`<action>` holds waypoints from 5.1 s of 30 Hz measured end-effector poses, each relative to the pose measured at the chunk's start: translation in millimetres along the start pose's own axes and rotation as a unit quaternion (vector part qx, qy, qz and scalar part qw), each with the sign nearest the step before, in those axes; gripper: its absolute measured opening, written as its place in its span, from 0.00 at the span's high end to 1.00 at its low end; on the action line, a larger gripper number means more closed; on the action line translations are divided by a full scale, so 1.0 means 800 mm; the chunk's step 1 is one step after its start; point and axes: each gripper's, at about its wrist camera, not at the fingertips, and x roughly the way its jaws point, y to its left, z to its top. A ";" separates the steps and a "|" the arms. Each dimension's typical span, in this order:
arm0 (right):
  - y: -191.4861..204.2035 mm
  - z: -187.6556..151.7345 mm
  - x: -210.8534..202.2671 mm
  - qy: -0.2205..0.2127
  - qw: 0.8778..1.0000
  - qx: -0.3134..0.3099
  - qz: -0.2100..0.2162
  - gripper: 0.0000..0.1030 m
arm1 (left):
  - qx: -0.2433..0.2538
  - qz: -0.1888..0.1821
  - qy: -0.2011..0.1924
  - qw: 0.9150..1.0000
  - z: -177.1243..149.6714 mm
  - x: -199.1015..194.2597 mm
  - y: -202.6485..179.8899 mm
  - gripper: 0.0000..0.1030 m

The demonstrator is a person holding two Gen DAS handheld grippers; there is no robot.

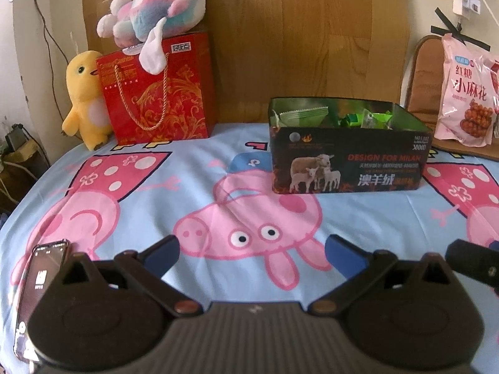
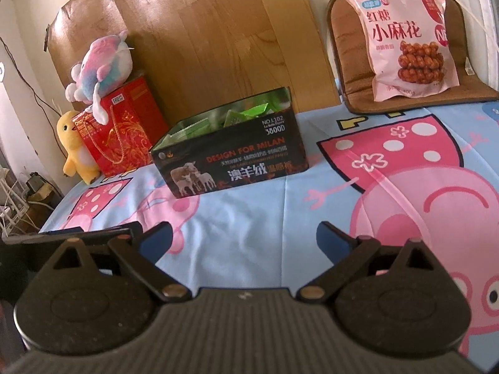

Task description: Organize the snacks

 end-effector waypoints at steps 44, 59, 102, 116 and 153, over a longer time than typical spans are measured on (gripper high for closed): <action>0.006 -0.029 -0.003 0.008 1.000 0.008 -0.009 0.03 | 0.016 -0.008 -0.033 0.999 -0.020 -0.030 -0.001 0.00; -0.007 -0.034 -0.030 -0.015 1.000 0.019 -0.006 0.03 | 0.031 0.004 -0.043 0.999 -0.018 -0.053 -0.017 0.00; -0.056 -0.058 -0.108 -0.074 0.994 0.076 0.026 0.03 | 0.106 0.044 -0.047 0.992 -0.029 -0.101 -0.100 0.00; -0.056 -0.059 -0.103 -0.067 0.995 0.075 0.022 0.03 | 0.105 0.049 -0.041 0.992 -0.031 -0.096 -0.095 0.00; -0.059 -0.063 -0.093 -0.049 0.996 0.077 0.009 0.03 | 0.102 0.029 -0.002 0.994 -0.039 -0.067 -0.093 0.00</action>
